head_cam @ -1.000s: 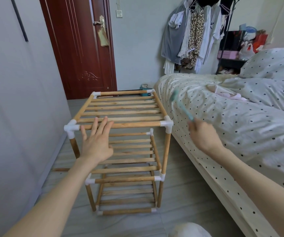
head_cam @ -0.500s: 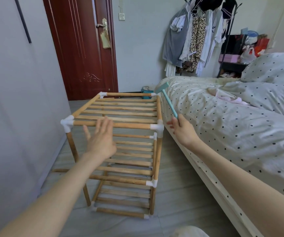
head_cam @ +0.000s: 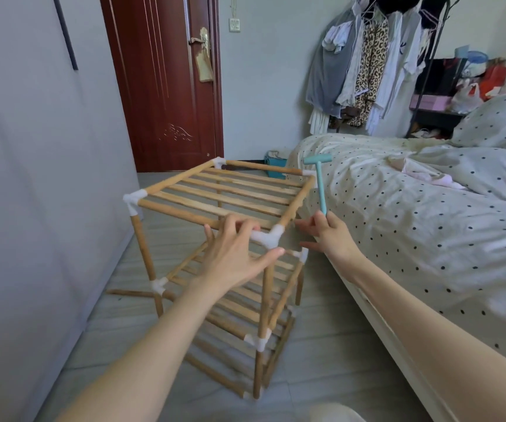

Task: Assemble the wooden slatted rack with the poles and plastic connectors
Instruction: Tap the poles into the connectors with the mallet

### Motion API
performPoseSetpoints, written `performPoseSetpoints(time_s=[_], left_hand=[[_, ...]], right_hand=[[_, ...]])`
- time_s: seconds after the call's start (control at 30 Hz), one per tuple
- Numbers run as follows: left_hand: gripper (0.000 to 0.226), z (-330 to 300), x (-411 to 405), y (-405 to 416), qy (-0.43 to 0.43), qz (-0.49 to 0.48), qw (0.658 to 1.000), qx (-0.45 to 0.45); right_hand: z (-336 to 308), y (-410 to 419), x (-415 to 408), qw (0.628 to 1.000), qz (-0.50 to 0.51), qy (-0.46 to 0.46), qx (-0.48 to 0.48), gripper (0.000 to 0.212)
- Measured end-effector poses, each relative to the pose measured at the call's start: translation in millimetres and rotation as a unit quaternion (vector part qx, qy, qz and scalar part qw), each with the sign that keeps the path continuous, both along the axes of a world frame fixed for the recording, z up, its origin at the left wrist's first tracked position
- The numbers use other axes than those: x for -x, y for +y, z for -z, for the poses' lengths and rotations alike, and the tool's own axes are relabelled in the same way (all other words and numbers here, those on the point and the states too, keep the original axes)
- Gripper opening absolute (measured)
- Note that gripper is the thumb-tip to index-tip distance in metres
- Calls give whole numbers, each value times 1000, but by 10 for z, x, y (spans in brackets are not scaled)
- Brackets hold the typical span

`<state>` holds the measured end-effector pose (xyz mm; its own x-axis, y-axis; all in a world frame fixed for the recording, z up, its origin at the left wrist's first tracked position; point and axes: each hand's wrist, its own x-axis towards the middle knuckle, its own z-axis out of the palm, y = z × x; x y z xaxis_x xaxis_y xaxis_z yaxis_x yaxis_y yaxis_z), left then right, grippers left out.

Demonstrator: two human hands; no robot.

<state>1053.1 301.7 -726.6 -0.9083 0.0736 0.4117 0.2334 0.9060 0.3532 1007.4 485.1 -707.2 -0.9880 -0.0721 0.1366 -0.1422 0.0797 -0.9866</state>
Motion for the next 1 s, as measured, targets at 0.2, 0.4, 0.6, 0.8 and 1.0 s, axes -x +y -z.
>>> performPoseSetpoints(time_s=[0.2, 0.4, 0.6, 0.8, 1.0], left_hand=[[26, 42, -169, -629, -25, 26, 993, -112], [30, 42, -103, -976, 2, -29, 991, -133], [37, -68, 47, -1000, -43, -129, 989, -52], [58, 6, -54, -1031, -72, -88, 987, -117], [66, 564, -637, -1563, -210, -107, 971, -51]], right_hand=[[142, -201, -42, 936, 42, 216, -274, 22], [125, -364, -50, 929, -23, 238, -282, 22], [123, -510, 11, 939, -43, 178, -292, 43], [295, -718, -284, 907, -19, 215, -362, 30], [686, -1330, -686, 882, -216, 162, -387, 18]])
